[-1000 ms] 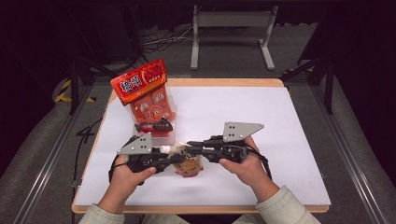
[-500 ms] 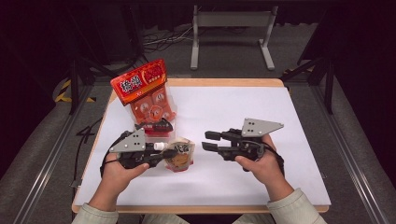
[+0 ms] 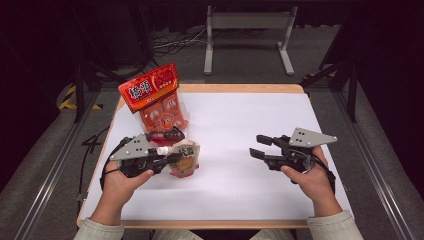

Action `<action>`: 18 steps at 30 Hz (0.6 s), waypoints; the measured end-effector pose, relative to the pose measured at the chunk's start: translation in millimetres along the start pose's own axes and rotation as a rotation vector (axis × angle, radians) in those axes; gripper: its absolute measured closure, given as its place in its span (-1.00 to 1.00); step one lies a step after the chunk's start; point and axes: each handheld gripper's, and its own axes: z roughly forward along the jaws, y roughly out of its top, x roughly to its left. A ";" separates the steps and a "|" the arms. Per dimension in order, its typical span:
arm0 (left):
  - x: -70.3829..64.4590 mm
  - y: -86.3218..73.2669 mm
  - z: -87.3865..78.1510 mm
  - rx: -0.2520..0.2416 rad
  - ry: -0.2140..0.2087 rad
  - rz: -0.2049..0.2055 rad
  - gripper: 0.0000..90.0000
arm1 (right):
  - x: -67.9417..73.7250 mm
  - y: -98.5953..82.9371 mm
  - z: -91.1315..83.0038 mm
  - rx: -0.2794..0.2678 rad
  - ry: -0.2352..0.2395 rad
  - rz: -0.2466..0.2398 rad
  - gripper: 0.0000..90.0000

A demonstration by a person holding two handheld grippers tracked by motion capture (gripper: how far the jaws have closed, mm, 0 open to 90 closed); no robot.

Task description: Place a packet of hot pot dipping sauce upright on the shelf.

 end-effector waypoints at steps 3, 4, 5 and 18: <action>1.8 0.5 -4.4 -0.008 0.022 0.000 0.96 | -6.4 -4.3 -6.9 0.006 -0.028 0.014 -0.03; 3.3 0.5 -6.4 -0.011 0.034 0.002 0.96 | -7.5 -5.1 -7.6 0.014 -0.034 0.014 -0.05; 3.5 0.3 -7.3 -0.015 0.038 -0.009 0.96 | -9.2 -6.6 -8.5 0.023 -0.042 0.013 -0.06; 15.8 2.2 -17.3 -0.035 0.165 0.003 0.96 | -16.4 -10.8 -13.4 0.017 -0.065 0.036 -0.08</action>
